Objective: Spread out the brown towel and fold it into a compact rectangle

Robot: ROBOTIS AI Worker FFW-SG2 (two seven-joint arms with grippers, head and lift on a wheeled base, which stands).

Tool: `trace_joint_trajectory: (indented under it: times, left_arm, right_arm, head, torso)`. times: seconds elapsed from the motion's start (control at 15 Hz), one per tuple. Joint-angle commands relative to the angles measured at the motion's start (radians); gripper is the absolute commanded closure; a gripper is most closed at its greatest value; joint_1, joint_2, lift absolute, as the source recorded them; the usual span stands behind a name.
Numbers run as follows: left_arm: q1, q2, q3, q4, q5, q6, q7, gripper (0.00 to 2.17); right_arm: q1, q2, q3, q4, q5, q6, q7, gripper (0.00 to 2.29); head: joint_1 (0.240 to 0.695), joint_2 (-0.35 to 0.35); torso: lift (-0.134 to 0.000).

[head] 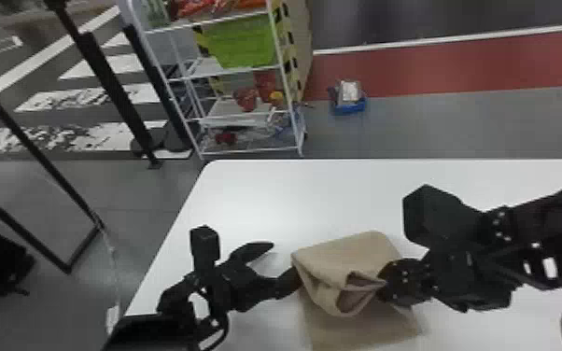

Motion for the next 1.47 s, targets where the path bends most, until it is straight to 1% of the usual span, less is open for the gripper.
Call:
trace_joint_trajectory:
  times: [0.0, 0.13, 0.33, 0.47, 0.73, 0.87, 1.0, 1.07, 1.13, 1.27, 1.33, 1.4]
  left_arm:
    - [0.000, -0.003, -0.001, 0.000, 0.000, -0.002, 0.002, 0.05]
    - [0.000, -0.003, -0.001, 0.000, 0.000, -0.002, -0.002, 0.06]
    - [0.003, -0.003, -0.001, 0.002, 0.000, -0.011, -0.003, 0.06]
    - [0.003, -0.003, -0.001, 0.002, 0.000, -0.011, -0.002, 0.06]
    - [0.003, -0.003, -0.001, 0.000, 0.000, -0.011, -0.005, 0.06]
    - [0.003, -0.003, -0.001, 0.000, 0.000, -0.011, -0.008, 0.06]
    - [0.003, -0.003, -0.004, -0.003, 0.000, -0.011, -0.011, 0.07]
    - [0.005, -0.003, -0.005, -0.004, 0.000, -0.011, -0.011, 0.07]
    - [0.006, -0.003, -0.005, -0.004, 0.000, -0.011, -0.012, 0.07]
    - [0.008, -0.003, -0.004, -0.006, 0.002, -0.011, -0.012, 0.07]
    - [0.008, -0.003, -0.002, -0.006, 0.002, -0.011, -0.012, 0.07]
    - [0.009, -0.003, -0.002, -0.007, 0.002, -0.011, -0.012, 0.07]
  right_arm:
    - [0.001, -0.001, 0.037, 0.020, 0.028, -0.004, 0.008, 1.65]
    - [0.001, -0.001, 0.066, 0.043, 0.060, -0.010, 0.008, 1.65]
    - [0.001, -0.007, 0.083, 0.058, 0.068, -0.013, 0.008, 1.65]
    - [0.001, -0.006, 0.102, 0.066, 0.074, -0.013, 0.008, 1.65]
    - [-0.004, 0.000, 0.112, 0.069, 0.068, -0.001, 0.008, 1.65]
    - [-0.004, 0.010, 0.119, 0.069, 0.051, 0.005, 0.008, 1.65]
    - [0.001, 0.014, 0.145, 0.073, 0.051, 0.011, 0.008, 1.54]
    - [0.001, 0.019, 0.149, 0.080, 0.051, 0.014, 0.008, 1.54]
    - [0.001, 0.020, 0.149, 0.081, 0.046, 0.021, 0.008, 1.39]
    - [0.001, 0.022, 0.135, 0.080, 0.015, 0.051, 0.008, 0.30]
    - [0.001, 0.022, 0.119, 0.077, -0.012, 0.054, 0.008, 0.11]
    - [0.004, 0.026, 0.083, 0.075, -0.063, 0.073, 0.008, 0.06]
  head:
    - [0.695, 0.317]
    - [0.695, 0.324]
    - [0.695, 0.326]
    - [0.695, 0.326]
    - [0.695, 0.336]
    - [0.695, 0.339]
    - [0.695, 0.347]
    - [0.695, 0.350]
    - [0.695, 0.350]
    - [0.695, 0.350]
    - [0.695, 0.350]
    - [0.695, 0.350]
  torso:
    - [-0.124]
    - [-0.124]
    - [-0.124]
    - [-0.124]
    - [-0.124]
    - [-0.124]
    - [-0.124]
    - [-0.124]
    - [-0.124]
    - [-0.124]
    - [-0.124]
    - [-0.124]
